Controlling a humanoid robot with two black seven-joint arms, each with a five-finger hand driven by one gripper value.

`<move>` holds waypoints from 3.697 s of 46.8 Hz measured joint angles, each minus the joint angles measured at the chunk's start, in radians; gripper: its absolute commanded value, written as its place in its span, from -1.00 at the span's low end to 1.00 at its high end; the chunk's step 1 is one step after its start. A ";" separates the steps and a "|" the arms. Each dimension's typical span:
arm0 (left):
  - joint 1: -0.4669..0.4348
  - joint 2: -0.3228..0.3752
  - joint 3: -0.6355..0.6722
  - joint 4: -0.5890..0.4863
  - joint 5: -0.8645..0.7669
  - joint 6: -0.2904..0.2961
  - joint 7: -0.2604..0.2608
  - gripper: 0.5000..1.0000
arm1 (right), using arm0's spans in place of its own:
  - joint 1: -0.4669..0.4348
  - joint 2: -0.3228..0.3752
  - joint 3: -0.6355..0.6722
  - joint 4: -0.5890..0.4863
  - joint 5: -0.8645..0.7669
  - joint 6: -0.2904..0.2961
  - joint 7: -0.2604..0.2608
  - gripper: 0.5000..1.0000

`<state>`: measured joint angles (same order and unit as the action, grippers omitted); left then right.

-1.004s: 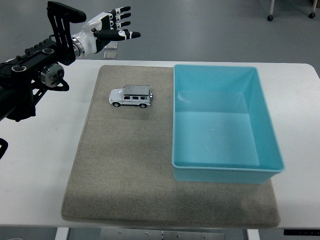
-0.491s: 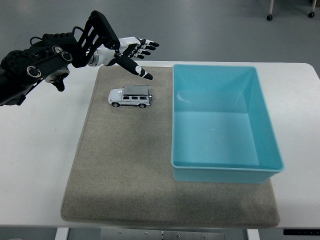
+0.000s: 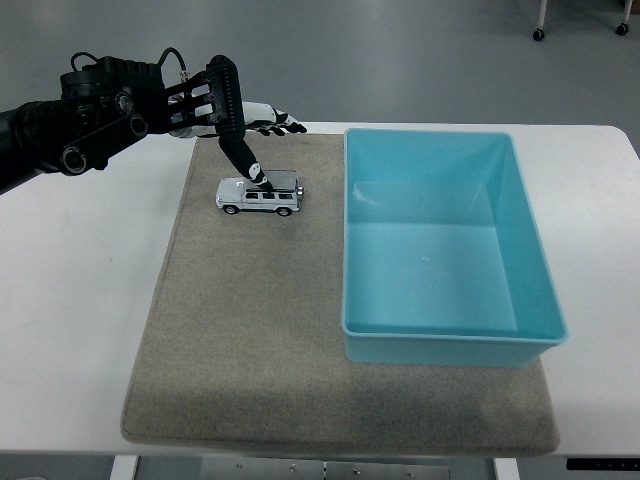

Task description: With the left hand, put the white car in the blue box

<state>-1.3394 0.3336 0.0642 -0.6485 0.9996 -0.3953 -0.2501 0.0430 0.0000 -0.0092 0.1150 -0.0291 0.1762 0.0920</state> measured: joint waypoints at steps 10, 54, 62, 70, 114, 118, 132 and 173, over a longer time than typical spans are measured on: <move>-0.014 0.022 0.001 -0.083 0.078 -0.001 -0.037 0.99 | 0.000 0.000 0.000 0.000 0.000 0.000 0.000 0.74; 0.014 0.008 0.061 -0.071 0.068 0.018 0.078 0.60 | 0.000 0.000 0.000 0.000 0.000 0.000 0.000 0.74; 0.013 0.007 0.053 -0.075 0.068 0.024 0.078 0.38 | 0.000 0.000 0.000 0.000 0.000 0.000 0.000 0.74; 0.013 0.007 0.052 -0.080 0.068 0.041 0.078 0.03 | 0.000 0.000 0.000 0.000 0.000 0.000 0.000 0.74; -0.010 0.007 0.027 -0.076 0.059 0.071 0.075 -1.00 | 0.000 0.000 0.000 0.000 0.000 0.000 0.000 0.74; -0.027 0.013 0.003 -0.074 0.057 0.072 0.069 -1.00 | 0.000 0.000 0.000 0.000 0.000 0.000 0.000 0.74; -0.089 0.019 -0.063 -0.074 0.063 0.072 0.064 -1.00 | 0.000 0.000 0.000 0.000 0.000 0.000 0.000 0.74; -0.133 -0.055 -0.192 -0.302 0.074 0.086 0.067 -1.00 | 0.000 0.000 0.000 0.000 0.000 -0.001 0.000 0.74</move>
<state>-1.4724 0.2783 -0.1281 -0.9509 1.0741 -0.3096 -0.1827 0.0430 0.0000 -0.0092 0.1150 -0.0291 0.1756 0.0921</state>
